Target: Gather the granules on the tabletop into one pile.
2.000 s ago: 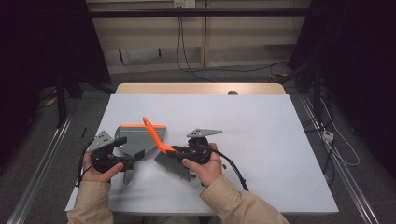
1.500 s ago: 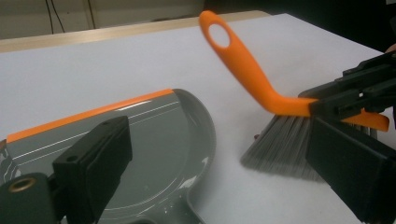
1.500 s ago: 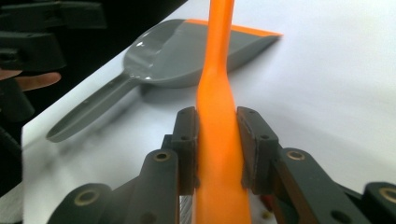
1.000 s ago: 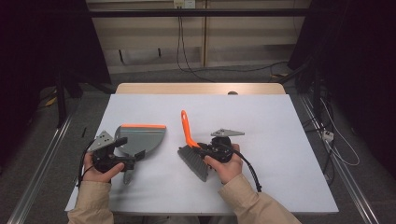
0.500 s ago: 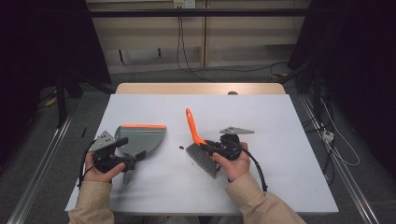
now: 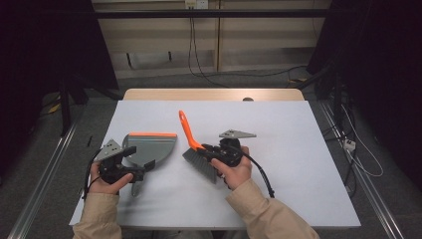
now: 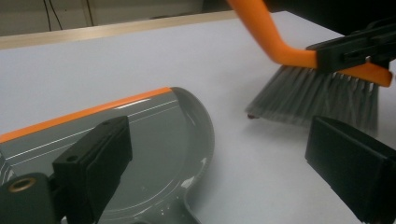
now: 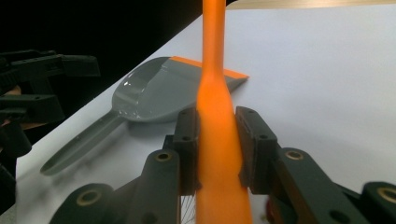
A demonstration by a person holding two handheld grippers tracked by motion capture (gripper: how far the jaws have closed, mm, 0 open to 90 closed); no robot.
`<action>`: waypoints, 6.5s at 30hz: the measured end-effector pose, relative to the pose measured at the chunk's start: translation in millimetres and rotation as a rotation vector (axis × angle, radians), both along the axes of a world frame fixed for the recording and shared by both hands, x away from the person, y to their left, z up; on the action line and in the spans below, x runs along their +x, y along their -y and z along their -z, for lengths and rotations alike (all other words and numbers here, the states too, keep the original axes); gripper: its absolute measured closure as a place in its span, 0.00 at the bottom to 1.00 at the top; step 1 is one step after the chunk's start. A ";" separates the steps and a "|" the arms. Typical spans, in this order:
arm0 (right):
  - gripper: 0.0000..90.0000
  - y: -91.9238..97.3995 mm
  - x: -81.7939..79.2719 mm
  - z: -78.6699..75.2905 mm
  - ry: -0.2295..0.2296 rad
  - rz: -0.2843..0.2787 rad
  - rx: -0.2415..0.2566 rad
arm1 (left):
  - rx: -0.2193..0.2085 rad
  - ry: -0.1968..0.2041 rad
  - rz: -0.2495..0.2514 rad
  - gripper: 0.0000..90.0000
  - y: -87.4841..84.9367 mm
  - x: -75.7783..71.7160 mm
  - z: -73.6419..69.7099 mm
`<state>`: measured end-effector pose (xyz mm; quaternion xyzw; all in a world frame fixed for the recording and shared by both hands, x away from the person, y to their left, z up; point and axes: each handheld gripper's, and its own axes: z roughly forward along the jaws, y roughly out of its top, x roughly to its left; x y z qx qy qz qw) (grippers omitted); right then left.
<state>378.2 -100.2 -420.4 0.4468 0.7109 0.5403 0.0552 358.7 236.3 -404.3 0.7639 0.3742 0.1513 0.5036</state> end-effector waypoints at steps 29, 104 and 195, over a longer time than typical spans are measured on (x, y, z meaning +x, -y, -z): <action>0.78 41.5 -3.2 18.8 -0.048 0.160 -0.051 | 0.023 0.002 0.008 0.08 4.6 -0.3 0.5; 0.78 98.2 51.6 -4.7 0.130 -0.154 -0.365 | 0.019 -0.014 0.017 0.08 7.5 2.0 3.7; 0.79 84.0 -34.8 3.6 0.135 0.222 -0.387 | -0.020 0.009 0.017 0.08 3.2 -2.5 -5.1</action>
